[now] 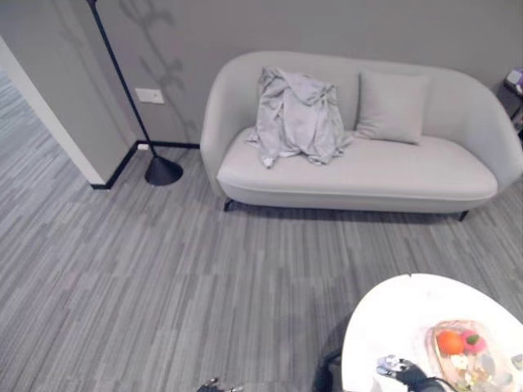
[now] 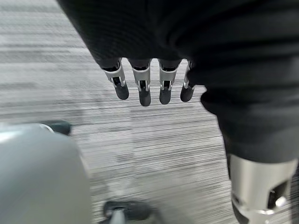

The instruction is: Hang the clothes on the sofa on the clothes rack.

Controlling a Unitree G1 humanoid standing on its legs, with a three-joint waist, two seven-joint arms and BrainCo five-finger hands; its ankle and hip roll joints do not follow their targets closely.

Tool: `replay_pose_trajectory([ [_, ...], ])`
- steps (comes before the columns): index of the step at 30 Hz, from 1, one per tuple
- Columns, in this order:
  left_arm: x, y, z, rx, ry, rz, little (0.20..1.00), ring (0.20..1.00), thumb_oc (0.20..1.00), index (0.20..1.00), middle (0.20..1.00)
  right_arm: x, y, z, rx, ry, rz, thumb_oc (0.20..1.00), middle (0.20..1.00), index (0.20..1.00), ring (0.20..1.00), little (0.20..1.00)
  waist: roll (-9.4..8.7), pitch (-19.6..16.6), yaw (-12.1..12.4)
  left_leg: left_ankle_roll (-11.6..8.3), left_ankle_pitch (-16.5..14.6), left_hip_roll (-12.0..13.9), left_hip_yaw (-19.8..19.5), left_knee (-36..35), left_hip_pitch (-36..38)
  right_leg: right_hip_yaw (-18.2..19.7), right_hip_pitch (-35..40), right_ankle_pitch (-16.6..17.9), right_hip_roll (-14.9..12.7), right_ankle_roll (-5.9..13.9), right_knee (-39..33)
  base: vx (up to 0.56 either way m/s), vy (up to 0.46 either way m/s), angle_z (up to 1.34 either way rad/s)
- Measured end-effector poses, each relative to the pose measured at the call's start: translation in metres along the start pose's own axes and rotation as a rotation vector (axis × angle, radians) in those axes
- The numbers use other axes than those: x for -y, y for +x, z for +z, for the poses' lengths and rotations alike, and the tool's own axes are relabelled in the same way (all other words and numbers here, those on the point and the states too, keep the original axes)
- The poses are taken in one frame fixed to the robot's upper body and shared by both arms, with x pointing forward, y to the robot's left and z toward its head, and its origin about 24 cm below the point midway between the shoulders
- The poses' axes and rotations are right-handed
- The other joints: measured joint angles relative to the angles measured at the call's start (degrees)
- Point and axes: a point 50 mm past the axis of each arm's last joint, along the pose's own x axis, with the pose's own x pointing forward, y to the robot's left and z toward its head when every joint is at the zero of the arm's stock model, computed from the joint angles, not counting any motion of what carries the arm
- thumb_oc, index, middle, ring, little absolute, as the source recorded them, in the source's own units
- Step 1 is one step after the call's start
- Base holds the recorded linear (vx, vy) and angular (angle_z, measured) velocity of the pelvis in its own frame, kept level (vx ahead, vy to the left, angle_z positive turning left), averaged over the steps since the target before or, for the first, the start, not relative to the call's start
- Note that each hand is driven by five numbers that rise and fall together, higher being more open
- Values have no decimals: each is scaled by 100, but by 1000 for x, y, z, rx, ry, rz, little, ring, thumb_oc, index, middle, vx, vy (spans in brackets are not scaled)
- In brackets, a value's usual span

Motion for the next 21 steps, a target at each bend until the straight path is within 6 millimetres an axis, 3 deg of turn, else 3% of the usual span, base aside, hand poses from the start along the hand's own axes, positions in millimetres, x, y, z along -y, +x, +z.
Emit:
replay_pose_trajectory([
  [1, -14, 1, 9, 31, 45, 25, 1000, 1000, 1000, 1000, 1000, -12, 1, 5, 13, 28, 25, 1000, 1000, 1000, 1000, 1000, -305, 27, 196, 283, -132, -357, 25, -1400, -202, 380, 44, -111, -316, -378, 1, 213, 122, 100],
  [2, -19, 2, 14, 42, 53, 39, 1000, 1000, 1000, 1000, 1000, -15, 2, 12, 30, 37, 31, 1000, 1000, 1000, 1000, 1000, -563, 72, 317, 613, -47, -802, 4, -1818, -506, 519, -29, -231, -675, -384, -1, 192, 159, 73],
  [3, -18, 3, 23, 68, 45, 38, 1000, 1000, 1000, 1000, 1000, -13, 3, 17, 38, 45, 24, 1000, 1000, 1000, 1000, 1000, -633, 137, 379, 837, 209, -1083, -92, -2238, -691, 520, -143, -77, -824, -172, 4, 80, 80, -9],
  [4, -11, 2, 17, 59, 34, 27, 1000, 1000, 1000, 1000, 1000, 2, 7, 40, 107, 51, -8, 1000, 1000, 1000, 1000, 1000, 85, 330, 558, 944, 949, -802, -93, -2281, -1009, 497, -173, 302, -521, 907, 118, 121, 136, -84],
  [5, -15, -3, -8, -15, 43, 39, 1000, 1000, 1000, 1000, 1000, -14, 6, 47, 126, 62, 22, 1000, 1000, 1000, 1000, 1000, 251, 314, 705, 1071, 1100, -761, 207, -2244, -826, 337, -144, 17, -609, 1740, 232, 122, 134, -101],
  [6, -21, -6, -21, -62, 49, 54, 1000, 1000, 1000, 1000, 1000, -31, 4, 42, 118, 34, 80, 1000, 1000, 1000, 1000, 1000, 299, 321, 664, 1064, 963, -844, 240, -2227, -717, 218, -78, -166, -618, 2023, 337, 217, 177, -61],
  [7, -23, -6, -21, -69, 51, 59, 1000, 1000, 1000, 1000, 1000, -41, 2, 35, 96, 41, 100, 1000, 1000, 1000, 1000, 1000, 310, 340, 570, 1040, 874, -1022, 243, -2231, -661, 261, -116, -248, -611, 2139, 469, 248, 170, -18],
  [9, -21, -7, -24, -76, 50, 51, 1000, 1000, 1000, 1000, 1000, -49, -3, 7, 27, 54, 117, 1000, 1000, 1000, 1000, 1000, 310, 349, 537, 1039, 688, -1339, 383, -2234, -304, 260, 62, -243, -497, 2133, 351, 192, 146, -21],
  [10, -21, -7, -24, -69, 49, 49, 1000, 1000, 1000, 1000, 1000, -46, -6, -11, -28, 68, 102, 1000, 1000, 1000, 1000, 1000, 214, 223, 373, 1245, 513, -1639, 418, -2237, -55, 257, 176, -83, -449, 1987, 157, 158, 158, -12],
  [12, -20, -10, -34, -93, 49, 42, 1000, 1000, 1000, 1000, 1000, -51, -12, -29, -76, 68, 112, 1000, 1000, 1000, 1000, 1000, 131, 87, 345, 1377, 466, -1659, 529, -2234, 60, 325, 228, 327, -447, 1881, 62, 143, 136, -22],
  [16, -2, -11, -40, -109, 58, -11, 1000, 1000, 1000, 1000, 1000, -44, -12, -34, -88, 57, 98, 1000, 1000, 1000, 1000, 1000, 266, 35, 300, 1374, 464, -1480, 657, -2233, 126, 408, 303, 342, -243, 1785, 10, 53, 34, -18],
  [21, -3, -11, -40, -108, 60, -11, 1000, 1000, 1000, 1000, 1000, -45, -12, -31, -80, 45, 103, 1000, 1000, 1000, 1000, 1000, 247, 34, 297, 1323, 429, -1359, 674, -2267, 185, 447, 375, 272, -118, 1640, -17, 13, 7, -5],
])
